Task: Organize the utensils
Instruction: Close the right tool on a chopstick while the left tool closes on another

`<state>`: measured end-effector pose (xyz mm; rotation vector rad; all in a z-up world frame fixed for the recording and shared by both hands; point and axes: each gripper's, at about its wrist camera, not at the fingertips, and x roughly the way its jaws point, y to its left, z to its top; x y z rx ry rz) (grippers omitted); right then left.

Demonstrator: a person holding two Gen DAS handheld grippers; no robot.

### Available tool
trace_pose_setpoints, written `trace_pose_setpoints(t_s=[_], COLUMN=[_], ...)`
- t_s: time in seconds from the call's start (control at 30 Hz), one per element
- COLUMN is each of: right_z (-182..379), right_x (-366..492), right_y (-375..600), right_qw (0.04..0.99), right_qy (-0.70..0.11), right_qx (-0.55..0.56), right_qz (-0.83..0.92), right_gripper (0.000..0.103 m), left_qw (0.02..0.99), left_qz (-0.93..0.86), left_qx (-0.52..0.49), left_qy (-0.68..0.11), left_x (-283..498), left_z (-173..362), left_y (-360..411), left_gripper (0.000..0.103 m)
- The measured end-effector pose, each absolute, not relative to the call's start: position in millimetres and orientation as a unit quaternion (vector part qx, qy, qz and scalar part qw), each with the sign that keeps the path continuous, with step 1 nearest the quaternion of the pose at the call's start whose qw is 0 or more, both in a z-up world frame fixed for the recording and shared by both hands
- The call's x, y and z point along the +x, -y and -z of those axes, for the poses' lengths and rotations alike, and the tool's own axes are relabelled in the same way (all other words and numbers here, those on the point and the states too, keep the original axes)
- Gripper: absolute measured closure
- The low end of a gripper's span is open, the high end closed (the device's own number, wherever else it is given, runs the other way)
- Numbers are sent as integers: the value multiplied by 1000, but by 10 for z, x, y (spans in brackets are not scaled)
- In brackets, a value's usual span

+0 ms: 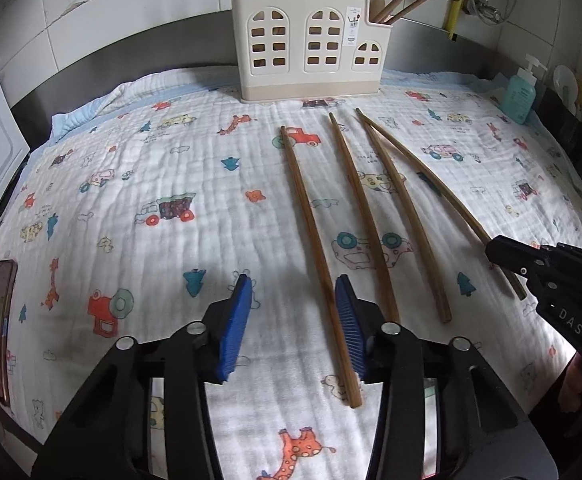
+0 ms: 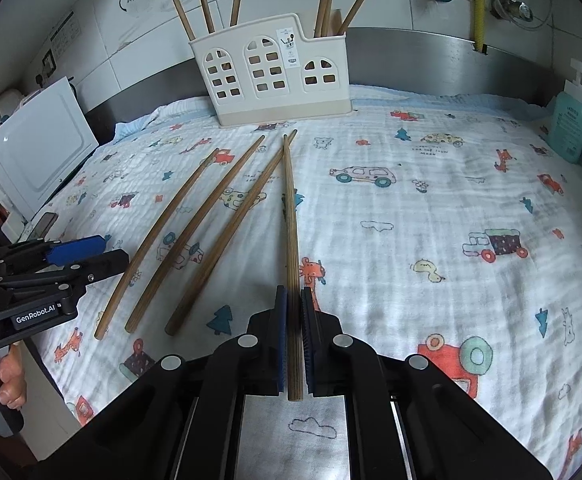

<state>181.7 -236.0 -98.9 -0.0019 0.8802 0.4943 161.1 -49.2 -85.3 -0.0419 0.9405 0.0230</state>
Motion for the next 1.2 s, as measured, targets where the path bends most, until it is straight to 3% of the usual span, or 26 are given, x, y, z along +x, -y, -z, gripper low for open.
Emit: trace_pose_setpoints(t_s=[0.13,0.17,0.27,1.2], right_z=[1012,1013,1013,1018], right_x=[1811,1812,1812,1807], right_y=[2387,2389,2388,2403], right_qw=[874,874,874,873], right_qy=[-422,-422,-422,-422], right_qx=[6,8,8,16], right_qz=[-240,-241,-242,-243], right_gripper=[96,96,96,96], left_qw=[889,888,886,878], left_qz=[-3,-1,6,2], left_qx=[-18,-17,-17,-4], left_qy=[-458,-459,-463,-478], left_x=[1615,1616,1622,1632], left_z=[882,889,915,942], left_y=[545,561,601,599], left_gripper=[71,77,83,96])
